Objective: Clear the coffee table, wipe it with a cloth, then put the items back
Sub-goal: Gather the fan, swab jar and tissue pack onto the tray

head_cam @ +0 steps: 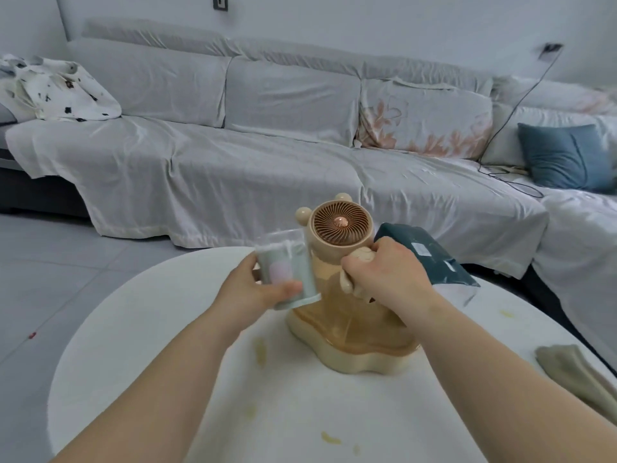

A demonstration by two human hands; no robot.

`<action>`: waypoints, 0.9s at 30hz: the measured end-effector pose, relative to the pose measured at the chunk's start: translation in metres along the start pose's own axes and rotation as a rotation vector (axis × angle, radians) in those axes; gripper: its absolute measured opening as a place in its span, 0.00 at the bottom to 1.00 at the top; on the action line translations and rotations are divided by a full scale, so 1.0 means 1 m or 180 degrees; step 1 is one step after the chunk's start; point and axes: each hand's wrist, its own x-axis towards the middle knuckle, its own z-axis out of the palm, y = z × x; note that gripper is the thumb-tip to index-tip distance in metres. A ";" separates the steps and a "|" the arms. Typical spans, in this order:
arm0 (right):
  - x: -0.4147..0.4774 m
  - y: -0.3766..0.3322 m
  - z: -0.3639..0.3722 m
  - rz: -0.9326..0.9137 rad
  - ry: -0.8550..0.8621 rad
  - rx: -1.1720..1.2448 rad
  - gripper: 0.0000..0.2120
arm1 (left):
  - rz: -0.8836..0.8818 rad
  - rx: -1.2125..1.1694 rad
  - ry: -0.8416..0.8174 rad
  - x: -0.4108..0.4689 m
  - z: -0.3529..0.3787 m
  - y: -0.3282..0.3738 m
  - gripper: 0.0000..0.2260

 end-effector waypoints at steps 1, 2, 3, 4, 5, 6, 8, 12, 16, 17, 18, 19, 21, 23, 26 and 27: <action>0.002 0.001 -0.004 0.0086 0.0049 -0.0079 0.12 | -0.0038 -0.0014 -0.0056 0.005 0.009 0.003 0.22; 0.003 0.003 -0.007 0.0172 0.0104 -0.0137 0.13 | -0.0077 0.0003 -0.0080 0.010 0.017 0.005 0.23; 0.005 0.005 -0.009 0.0243 0.0151 -0.0191 0.13 | -0.0114 0.0039 -0.0083 0.014 0.023 0.006 0.22; 0.006 0.007 -0.010 0.0294 0.0183 -0.0241 0.12 | -0.0148 0.0076 -0.0070 0.018 0.028 0.006 0.22; 0.007 0.009 -0.009 0.0335 0.0198 -0.0283 0.12 | -0.0179 0.0112 -0.0046 0.022 0.032 0.005 0.22; 0.008 0.009 -0.007 0.0369 0.0199 -0.0306 0.13 | -0.0205 0.0150 -0.0006 0.026 0.035 0.003 0.22; 0.010 0.011 0.000 0.0424 0.0205 -0.0306 0.14 | -0.0243 0.0251 0.0116 0.030 0.039 0.000 0.21; 0.013 0.012 0.010 0.0488 0.0256 -0.0366 0.14 | -0.0197 0.0634 0.0277 0.032 0.042 -0.007 0.22; 0.019 0.012 0.015 0.0490 0.0326 -0.0340 0.18 | -0.0257 0.0658 0.0289 0.033 0.049 -0.011 0.27; 0.020 0.013 0.015 0.0451 0.0362 -0.0356 0.18 | -0.0314 0.0653 0.0287 0.033 0.051 -0.011 0.27; 0.022 0.013 0.016 0.0412 0.0381 -0.0365 0.18 | -0.0375 0.0629 0.0292 0.034 0.052 -0.011 0.27; 0.023 0.013 0.016 0.0389 0.0379 -0.0378 0.19 | -0.0436 0.0578 0.0296 0.035 0.054 -0.011 0.27; 0.025 0.015 0.017 0.0402 0.0340 -0.0439 0.21 | -0.0561 0.0483 0.0282 0.037 0.056 -0.011 0.27; 0.025 0.017 0.018 0.0389 0.0318 -0.0544 0.23 | -0.0657 0.0565 0.0268 0.039 0.057 -0.012 0.27; 0.025 0.017 0.021 0.0228 0.0383 -0.0835 0.31 | -0.0769 0.0528 0.0249 0.041 0.058 -0.014 0.28; 0.025 0.018 0.022 0.0167 0.0412 -0.0950 0.33 | -0.0815 0.0358 0.0196 0.040 0.059 -0.013 0.26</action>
